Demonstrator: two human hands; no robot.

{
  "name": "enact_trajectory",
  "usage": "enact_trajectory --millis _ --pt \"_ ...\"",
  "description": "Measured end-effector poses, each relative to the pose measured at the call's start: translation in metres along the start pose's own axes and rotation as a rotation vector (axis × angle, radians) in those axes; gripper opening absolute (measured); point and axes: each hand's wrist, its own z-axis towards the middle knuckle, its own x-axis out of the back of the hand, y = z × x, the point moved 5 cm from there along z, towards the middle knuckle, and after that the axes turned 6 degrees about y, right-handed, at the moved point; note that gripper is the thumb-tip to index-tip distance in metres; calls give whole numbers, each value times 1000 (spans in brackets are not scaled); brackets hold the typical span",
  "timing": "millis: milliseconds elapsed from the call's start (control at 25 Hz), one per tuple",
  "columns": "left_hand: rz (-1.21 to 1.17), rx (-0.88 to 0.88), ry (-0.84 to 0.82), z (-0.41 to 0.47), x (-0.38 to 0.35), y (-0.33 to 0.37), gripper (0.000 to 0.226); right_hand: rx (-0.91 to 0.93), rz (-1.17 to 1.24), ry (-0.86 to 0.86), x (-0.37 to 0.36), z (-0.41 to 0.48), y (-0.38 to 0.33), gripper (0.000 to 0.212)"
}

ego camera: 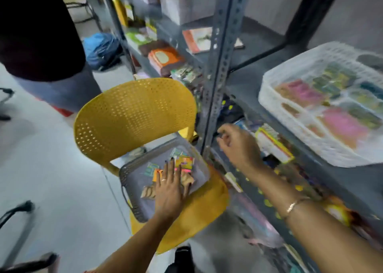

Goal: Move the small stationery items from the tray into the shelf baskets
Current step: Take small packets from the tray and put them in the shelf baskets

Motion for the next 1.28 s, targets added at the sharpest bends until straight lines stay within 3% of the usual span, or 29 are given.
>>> enact_trajectory --millis 120,240,520,960,1280 --pt "95 84 -152 -16 -43 -66 78 5 -58 -272 -122 -7 21 17" --pt "133 117 -223 -33 -81 -102 84 -5 -101 -509 -221 -31 44 36" --pt "112 184 -318 -64 -139 -130 81 77 -284 -702 -350 -70 68 55" --pt "120 216 -304 -72 -157 -134 75 142 -330 -580 -377 -75 74 45" --pt "94 236 -289 -75 -159 -135 81 158 -240 -504 -363 -74 77 55"
